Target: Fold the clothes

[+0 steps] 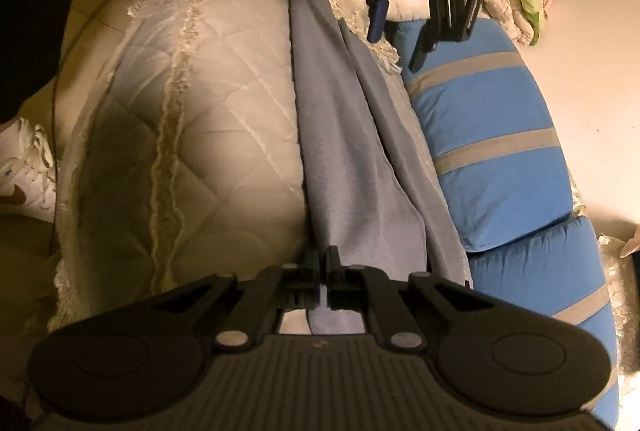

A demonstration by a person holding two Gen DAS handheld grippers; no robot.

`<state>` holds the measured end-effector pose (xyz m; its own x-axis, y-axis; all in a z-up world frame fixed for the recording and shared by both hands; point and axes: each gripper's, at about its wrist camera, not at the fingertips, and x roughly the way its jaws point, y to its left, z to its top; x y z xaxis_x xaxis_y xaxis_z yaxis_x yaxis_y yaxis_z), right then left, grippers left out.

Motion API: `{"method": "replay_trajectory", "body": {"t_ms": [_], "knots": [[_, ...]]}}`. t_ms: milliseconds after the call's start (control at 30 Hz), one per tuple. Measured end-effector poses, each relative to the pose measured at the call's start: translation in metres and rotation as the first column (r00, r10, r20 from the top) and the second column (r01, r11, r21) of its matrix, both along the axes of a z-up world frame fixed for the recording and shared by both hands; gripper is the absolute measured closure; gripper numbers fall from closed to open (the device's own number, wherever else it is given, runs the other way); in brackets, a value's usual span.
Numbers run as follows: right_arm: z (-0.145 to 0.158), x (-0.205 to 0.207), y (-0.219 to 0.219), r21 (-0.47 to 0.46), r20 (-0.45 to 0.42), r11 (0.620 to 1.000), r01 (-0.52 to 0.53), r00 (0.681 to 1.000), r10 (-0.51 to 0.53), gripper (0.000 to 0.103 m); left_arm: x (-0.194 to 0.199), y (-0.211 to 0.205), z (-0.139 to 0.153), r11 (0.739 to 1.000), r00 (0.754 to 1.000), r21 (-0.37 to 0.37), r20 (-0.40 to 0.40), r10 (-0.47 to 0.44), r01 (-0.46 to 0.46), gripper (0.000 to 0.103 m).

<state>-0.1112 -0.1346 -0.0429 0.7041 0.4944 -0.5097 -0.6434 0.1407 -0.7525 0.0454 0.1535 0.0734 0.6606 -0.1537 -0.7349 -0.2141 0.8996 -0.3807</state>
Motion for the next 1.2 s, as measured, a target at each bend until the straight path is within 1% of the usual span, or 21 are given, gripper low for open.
{"method": "replay_trajectory", "body": {"t_ms": [133, 200, 267, 300, 367, 400, 467, 500, 533, 567, 633, 733, 833, 867, 933, 967, 1033, 1067, 1133, 1167, 1200], "knots": [[0.002, -0.002, -0.007, 0.047, -0.031, 0.999, -0.009, 0.999, 0.01, 0.1, 0.003, -0.016, -0.006, 0.995, 0.996, -0.025, -0.011, -0.094, 0.093, 0.052], [0.007, -0.002, -0.011, 0.109, -0.073, 0.994, -0.004, 0.997, 0.012, 0.094, 0.002, -0.027, -0.009, 0.986, 0.987, -0.05, 0.003, -0.159, 0.159, 0.052], [0.015, 0.0, -0.015, 0.184, -0.124, 0.983, 0.003, 0.992, 0.02, 0.071, 0.001, -0.039, -0.012, 0.971, 0.973, -0.07, 0.02, -0.229, 0.229, 0.052], [0.02, 0.002, -0.017, 0.23, -0.155, 0.973, 0.012, 0.988, 0.024, 0.067, 0.0, -0.045, -0.015, 0.961, 0.964, -0.077, 0.03, -0.265, 0.267, 0.052], [0.029, 0.007, -0.019, 0.316, -0.211, 0.947, 0.053, 0.977, 0.016, 0.054, -0.002, -0.06, -0.02, 0.944, 0.945, -0.046, 0.011, -0.328, 0.328, 0.052], [0.034, 0.011, -0.019, 0.352, -0.233, 0.932, 0.083, 0.973, 0.001, 0.051, -0.005, -0.067, -0.024, 0.935, 0.935, -0.01, -0.009, -0.354, 0.354, 0.052], [0.04, 0.024, -0.022, 0.396, -0.284, 0.905, 0.156, 0.958, -0.041, 0.039, -0.011, -0.082, -0.031, 0.911, 0.916, 0.095, -0.067, -0.396, 0.401, 0.052], [0.041, 0.032, -0.024, 0.405, -0.324, 0.891, 0.204, 0.943, -0.069, 0.036, -0.015, -0.09, -0.038, 0.891, 0.907, 0.175, -0.128, -0.401, 0.419, 0.052], [0.042, 0.039, -0.026, 0.408, -0.359, 0.879, 0.247, 0.929, -0.095, 0.034, -0.019, -0.097, -0.046, 0.862, 0.897, 0.255, -0.191, -0.399, 0.438, 0.053], [0.04, 0.046, -0.029, 0.404, -0.385, 0.868, 0.289, 0.914, -0.125, 0.034, -0.026, -0.107, -0.052, 0.807, 0.878, 0.347, -0.219, -0.426, 0.478, 0.05], [0.036, 0.059, -0.031, 0.388, -0.422, 0.842, 0.376, 0.884, -0.2, 0.03, -0.038, -0.122, -0.053, 0.708, 0.853, 0.478, -0.24, -0.463, 0.519, 0.048], [0.038, 0.079, -0.039, 0.391, -0.505, 0.774, 0.498, 0.819, -0.272, 0.022, -0.039, -0.129, -0.046, 0.683, 0.859, 0.52, -0.302, -0.414, 0.512, 0.048], [0.041, 0.095, -0.053, 0.412, -0.597, 0.692, 0.593, 0.749, -0.287, 0.012, -0.034, -0.125, -0.037, 0.674, 0.875, 0.559, -0.304, -0.377, 0.484, 0.049], [0.042, 0.097, -0.058, 0.424, -0.605, 0.67, 0.609, 0.741, -0.291, 0.008, -0.032, -0.121, -0.032, 0.699, 0.882, 0.539, -0.265, -0.389, 0.47, 0.049], [0.044, 0.1, -0.062, 0.447, -0.599, 0.638, 0.626, 0.74, -0.306, 0.0, -0.027, -0.101, -0.021, 0.797, 0.899, 0.419, -0.154, -0.41, 0.435, 0.049], [0.044, 0.101, -0.062, 0.458, -0.592, 0.628, 0.629, 0.743, -0.312, 0.0, -0.023, -0.091, -0.017, 0.839, 0.909, 0.352, -0.104, -0.405, 0.414, 0.049], [0.045, 0.103, -0.063, 0.479, -0.577, 0.609, 0.633, 0.749, -0.325, 0.0, -0.013, -0.069, -0.016, 0.916, 0.942, 0.23, -0.024, -0.334, 0.33, 0.049], [0.045, 0.103, -0.063, 0.486, -0.57, 0.602, 0.634, 0.752, -0.331, 0.0, -0.007, -0.058, -0.016, 0.944, 0.956, 0.164, 0.011, -0.292, 0.286, 0.049], [0.044, 0.104, -0.061, 0.488, -0.552, 0.6, 0.634, 0.757, -0.35, 0.0, 0.007, -0.04, -0.02, 0.973, 0.975, 0.087, 0.026, -0.219, 0.216, 0.049], [0.043, 0.105, -0.06, 0.489, -0.54, 0.601, 0.632, 0.761, -0.36, 0.0, 0.015, -0.035, -0.022, 0.977, 0.981, 0.096, 0.024, -0.192, 0.189, 0.049], [0.042, 0.105, -0.059, 0.488, -0.53, 0.604, 0.63, 0.764, -0.368, 0.0, 0.022, -0.039, -0.023, 0.964, 0.977, 0.163, 0.014, -0.214, 0.209, 0.049]]}}
